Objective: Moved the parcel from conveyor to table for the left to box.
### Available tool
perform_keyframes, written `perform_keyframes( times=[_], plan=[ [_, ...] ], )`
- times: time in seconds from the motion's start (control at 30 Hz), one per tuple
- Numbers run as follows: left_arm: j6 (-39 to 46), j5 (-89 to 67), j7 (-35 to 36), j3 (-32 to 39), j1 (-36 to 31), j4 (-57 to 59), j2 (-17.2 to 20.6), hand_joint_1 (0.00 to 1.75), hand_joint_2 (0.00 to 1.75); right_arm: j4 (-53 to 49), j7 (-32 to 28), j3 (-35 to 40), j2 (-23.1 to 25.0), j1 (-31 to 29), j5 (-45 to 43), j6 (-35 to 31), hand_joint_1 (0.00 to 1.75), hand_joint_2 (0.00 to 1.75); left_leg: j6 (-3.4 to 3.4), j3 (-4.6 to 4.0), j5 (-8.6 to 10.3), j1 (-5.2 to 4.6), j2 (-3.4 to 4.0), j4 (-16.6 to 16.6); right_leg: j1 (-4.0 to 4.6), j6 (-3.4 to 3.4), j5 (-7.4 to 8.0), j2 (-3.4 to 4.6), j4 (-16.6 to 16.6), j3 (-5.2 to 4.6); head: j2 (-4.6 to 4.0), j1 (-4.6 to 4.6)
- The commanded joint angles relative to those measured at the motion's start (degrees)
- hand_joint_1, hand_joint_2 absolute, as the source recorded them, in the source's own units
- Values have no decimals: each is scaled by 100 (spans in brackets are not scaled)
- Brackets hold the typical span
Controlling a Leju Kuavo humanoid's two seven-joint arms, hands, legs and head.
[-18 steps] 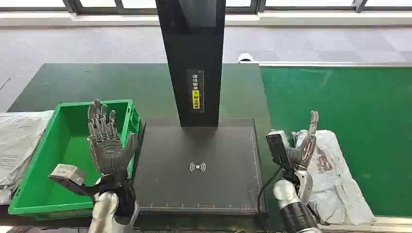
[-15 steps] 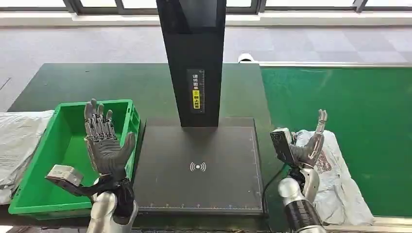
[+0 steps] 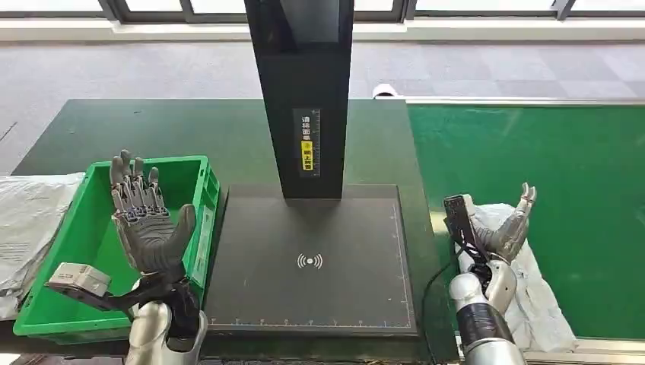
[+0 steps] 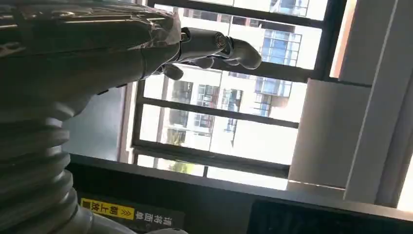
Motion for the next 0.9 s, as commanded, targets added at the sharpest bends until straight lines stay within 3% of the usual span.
perform_keyframes(
  times=[0.03, 0.27, 0.43, 0.77, 0.9],
  plan=[
    [31, 27, 10, 215, -10, 124, -55, 0, 175, 1076, 516, -226, -190, -466, 137, 150, 0, 175, 2, 5, 2, -1, 8, -9, 0, -2, 5, 6, -9, 4, 0, -2],
    [49, 39, 0, 253, -4, 116, -50, 0, 175, 1222, 711, -228, -258, -500, 94, 288, 0, 175, 2, 4, 1, -1, 5, -5, -1, -1, 3, 3, -6, 4, 0, 0],
    [79, 44, -6, 236, 7, 114, -51, 0, 175, 1450, 1381, -65, -352, -602, 432, 178, 0, 175, 1, 7, 4, -1, 5, -11, -1, -2, 6, 3, -12, 7, 0, 0],
    [80, 44, -6, 232, 5, 112, -54, 0, 175, 1452, 1382, -65, -361, -598, 434, 181, 0, 175, 2, 4, 1, 0, 4, -5, 0, 0, 4, 3, -6, 4, 2, -2],
    [111, 61, -10, 224, 32, 87, -49, 0, 175, 1507, 2028, -38, -448, -540, 677, 233, 0, 175, 2, 4, 1, -1, 2, -4, -1, 1, 3, 1, -5, 5, 0, -2]
  ],
)
